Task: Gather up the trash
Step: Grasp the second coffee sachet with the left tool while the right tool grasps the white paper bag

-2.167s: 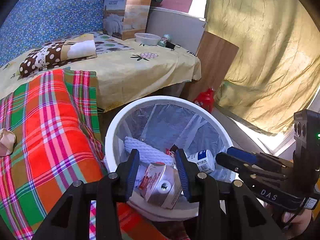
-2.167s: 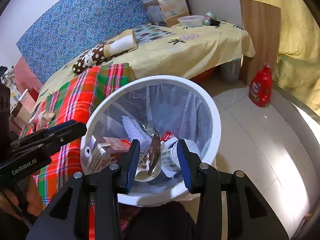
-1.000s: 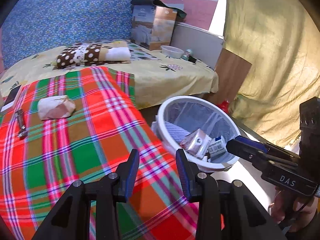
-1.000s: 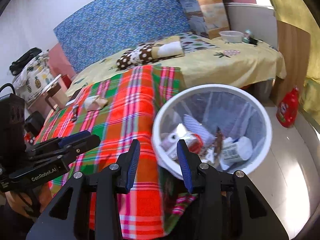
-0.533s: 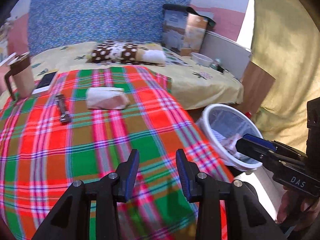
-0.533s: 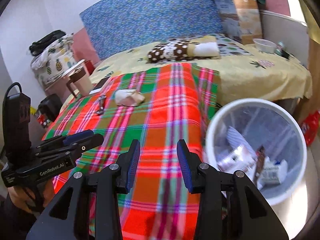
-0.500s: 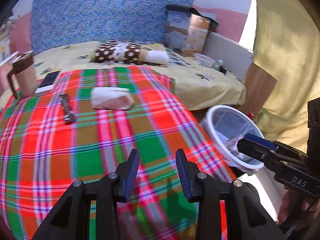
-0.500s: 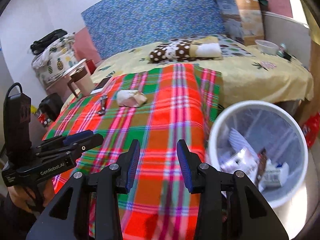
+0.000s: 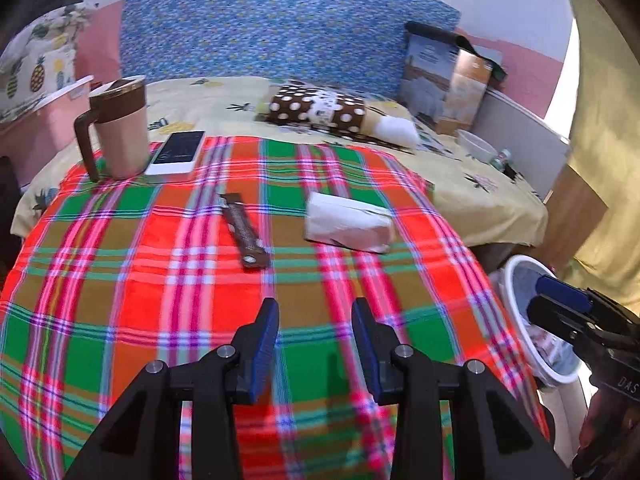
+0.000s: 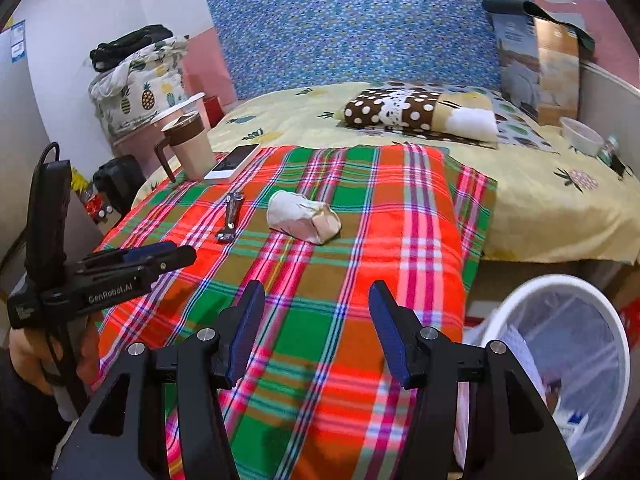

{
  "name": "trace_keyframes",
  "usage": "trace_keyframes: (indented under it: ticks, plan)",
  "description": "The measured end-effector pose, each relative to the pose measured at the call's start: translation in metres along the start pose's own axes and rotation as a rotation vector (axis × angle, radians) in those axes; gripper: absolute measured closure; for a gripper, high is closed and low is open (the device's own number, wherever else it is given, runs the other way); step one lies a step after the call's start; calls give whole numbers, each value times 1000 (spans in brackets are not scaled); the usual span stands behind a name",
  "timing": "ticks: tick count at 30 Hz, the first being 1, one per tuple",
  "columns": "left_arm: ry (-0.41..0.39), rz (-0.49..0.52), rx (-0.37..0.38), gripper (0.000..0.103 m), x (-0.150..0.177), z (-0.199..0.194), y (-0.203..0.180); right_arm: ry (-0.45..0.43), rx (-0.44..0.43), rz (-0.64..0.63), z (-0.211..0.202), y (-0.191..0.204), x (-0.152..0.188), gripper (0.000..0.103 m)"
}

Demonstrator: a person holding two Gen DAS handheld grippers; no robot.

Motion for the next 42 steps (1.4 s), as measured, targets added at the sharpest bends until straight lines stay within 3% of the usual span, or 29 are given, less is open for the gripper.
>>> trace_keyframes:
  ticks: [16, 21, 24, 33, 37, 42]
  plan:
    - [30, -118, -96, 65, -43, 67, 52, 30, -33, -50, 42, 8, -29, 47]
    - [80, -150, -112, 67, -42, 92, 70, 45, -47, -98, 57, 15, -35, 47]
    - [77, -139, -118, 77, -40, 91, 73, 53, -58, -122, 66, 17, -40, 47]
    - [90, -155, -52, 78, -25, 65, 78, 88, -109, -165, 97, 24, -54, 47]
    - [92, -152, -44, 78, -16, 52, 79, 153, -125, -192, 108, 30, -48, 47]
    - [85, -160, -53, 78, -7, 37, 86, 179, -241, -205, 90, 50, -37, 47]
Point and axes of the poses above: each gripper's, at about its wrist camera, not at the fingertips, and z roughly the way its jaws point, y to its left, x to its underside, the point moved 4 cm from there along z, roughly the way its jaws point, and after that the axes turned 11 degrees about x, right-handed, at the moved point
